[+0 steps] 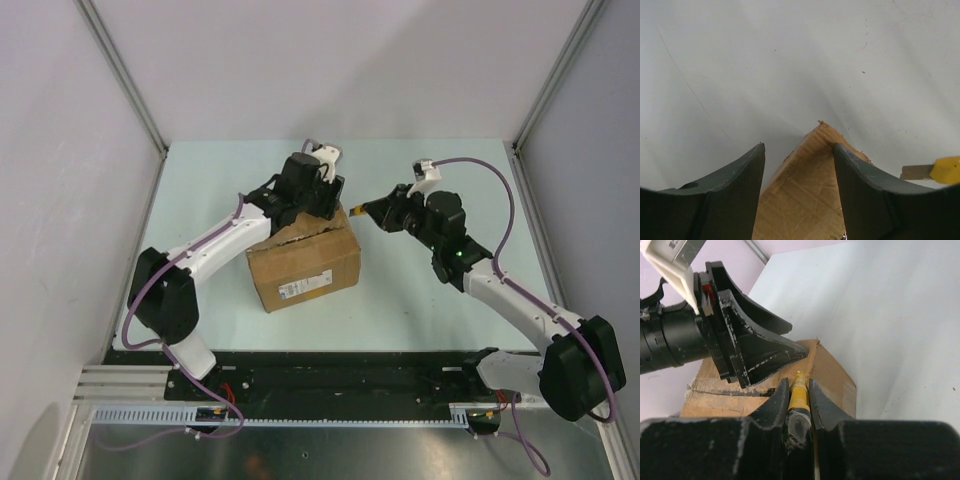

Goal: Unpack the express box

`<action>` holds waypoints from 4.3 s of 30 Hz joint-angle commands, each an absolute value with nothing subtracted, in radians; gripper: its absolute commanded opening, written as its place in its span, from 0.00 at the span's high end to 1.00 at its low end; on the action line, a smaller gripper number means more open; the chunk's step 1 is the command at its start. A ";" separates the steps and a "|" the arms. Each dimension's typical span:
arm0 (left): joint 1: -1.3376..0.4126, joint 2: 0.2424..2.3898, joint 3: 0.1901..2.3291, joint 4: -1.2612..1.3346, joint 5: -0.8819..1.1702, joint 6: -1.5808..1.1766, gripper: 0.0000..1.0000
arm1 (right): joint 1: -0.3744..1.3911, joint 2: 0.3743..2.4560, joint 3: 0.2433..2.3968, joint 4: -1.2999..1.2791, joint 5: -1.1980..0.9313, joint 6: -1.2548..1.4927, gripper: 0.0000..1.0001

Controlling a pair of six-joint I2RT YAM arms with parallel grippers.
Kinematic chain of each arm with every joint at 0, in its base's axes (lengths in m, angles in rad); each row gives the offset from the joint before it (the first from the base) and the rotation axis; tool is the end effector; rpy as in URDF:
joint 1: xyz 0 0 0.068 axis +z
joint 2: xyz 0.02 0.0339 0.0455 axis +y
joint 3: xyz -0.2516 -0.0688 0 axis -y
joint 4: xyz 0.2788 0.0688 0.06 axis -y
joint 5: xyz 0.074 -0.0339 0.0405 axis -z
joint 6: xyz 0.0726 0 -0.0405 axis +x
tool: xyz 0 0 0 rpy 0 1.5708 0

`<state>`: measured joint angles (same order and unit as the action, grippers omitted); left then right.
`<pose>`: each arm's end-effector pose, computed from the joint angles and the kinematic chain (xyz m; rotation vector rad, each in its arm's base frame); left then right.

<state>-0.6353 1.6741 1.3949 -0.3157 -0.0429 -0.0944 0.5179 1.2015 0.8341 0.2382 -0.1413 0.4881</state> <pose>0.3655 -0.2656 0.2625 0.5608 2.1159 -0.3706 0.3039 0.1849 0.2852 -0.1366 1.7711 0.8607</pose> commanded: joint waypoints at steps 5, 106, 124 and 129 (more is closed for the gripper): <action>-0.646 1.681 1.356 -0.324 -0.069 -0.028 0.44 | 0.468 1.239 0.816 0.362 -0.176 0.564 1.00; -0.696 1.907 1.425 -0.733 -0.267 -0.331 0.66 | 0.532 1.247 0.781 0.144 -0.245 0.762 1.00; -0.695 1.937 1.437 -0.764 -0.279 -0.341 0.67 | 0.555 1.152 0.719 0.083 -0.275 0.742 1.00; -0.696 1.950 1.439 -0.770 -0.282 -0.345 0.67 | 0.551 1.103 0.716 0.054 -0.276 0.742 1.00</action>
<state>-0.7189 1.7981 1.5337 -0.4713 -0.2489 -0.3294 0.5144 1.1828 0.7383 0.2157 -0.1020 0.7429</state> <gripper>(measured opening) 0.337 0.164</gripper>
